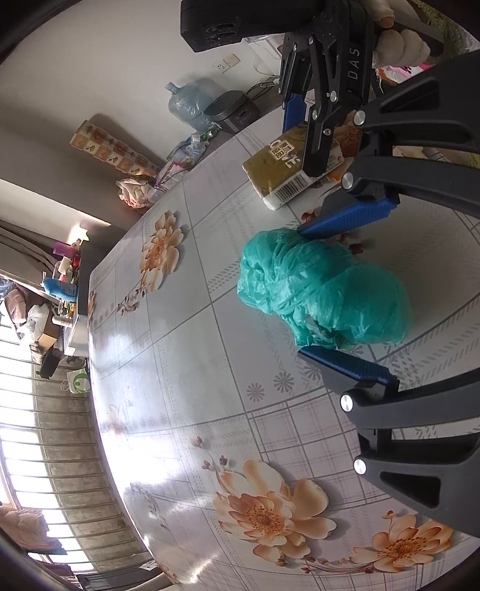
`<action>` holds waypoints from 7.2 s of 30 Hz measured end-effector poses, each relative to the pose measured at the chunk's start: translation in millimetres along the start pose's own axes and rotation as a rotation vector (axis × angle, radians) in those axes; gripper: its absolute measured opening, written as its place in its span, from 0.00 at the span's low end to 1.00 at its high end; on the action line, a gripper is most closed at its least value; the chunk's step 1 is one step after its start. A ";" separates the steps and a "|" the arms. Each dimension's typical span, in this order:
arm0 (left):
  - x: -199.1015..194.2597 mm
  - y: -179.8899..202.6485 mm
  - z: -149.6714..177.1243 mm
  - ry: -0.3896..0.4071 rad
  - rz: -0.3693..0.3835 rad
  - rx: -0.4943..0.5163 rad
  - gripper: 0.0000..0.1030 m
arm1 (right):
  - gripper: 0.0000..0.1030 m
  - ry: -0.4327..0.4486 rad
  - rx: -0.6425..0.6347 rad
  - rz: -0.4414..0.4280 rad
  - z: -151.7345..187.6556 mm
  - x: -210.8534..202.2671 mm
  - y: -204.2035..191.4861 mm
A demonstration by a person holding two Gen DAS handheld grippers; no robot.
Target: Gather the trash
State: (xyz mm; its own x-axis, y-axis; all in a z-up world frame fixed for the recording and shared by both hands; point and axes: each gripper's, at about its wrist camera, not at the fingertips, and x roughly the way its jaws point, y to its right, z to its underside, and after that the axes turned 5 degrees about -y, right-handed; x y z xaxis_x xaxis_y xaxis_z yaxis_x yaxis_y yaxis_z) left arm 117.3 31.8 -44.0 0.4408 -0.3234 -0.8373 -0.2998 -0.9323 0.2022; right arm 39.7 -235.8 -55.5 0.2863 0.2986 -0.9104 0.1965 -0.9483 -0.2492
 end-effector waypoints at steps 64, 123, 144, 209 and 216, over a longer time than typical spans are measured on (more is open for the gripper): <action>-3.0 14.7 -6.4 0.061 -0.055 0.105 0.52 | 0.49 0.027 0.069 -0.051 8.1 -18.6 17.7; -91.3 99.6 -13.6 0.264 -0.117 0.289 0.50 | 0.48 0.282 0.169 -0.091 37.2 -99.3 56.5; -39.1 213.8 -64.0 0.191 0.078 0.530 0.49 | 0.48 0.429 0.519 0.018 89.3 -141.3 175.2; -95.8 166.1 -54.6 0.240 -0.051 0.204 0.95 | 0.92 0.800 0.282 0.395 109.9 -224.4 87.1; -106.4 115.7 -6.2 0.319 -0.178 0.043 0.95 | 0.92 0.746 0.087 0.426 89.2 -197.7 40.6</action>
State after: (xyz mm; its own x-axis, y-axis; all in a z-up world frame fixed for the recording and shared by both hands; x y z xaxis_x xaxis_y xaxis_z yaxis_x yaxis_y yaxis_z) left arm 41.0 -42.6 71.7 0.7291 -0.1975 -0.6553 -0.2270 -0.9730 0.0408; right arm -92.5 -342.9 84.9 0.8663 -0.1209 -0.4846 -0.1317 -0.9912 0.0117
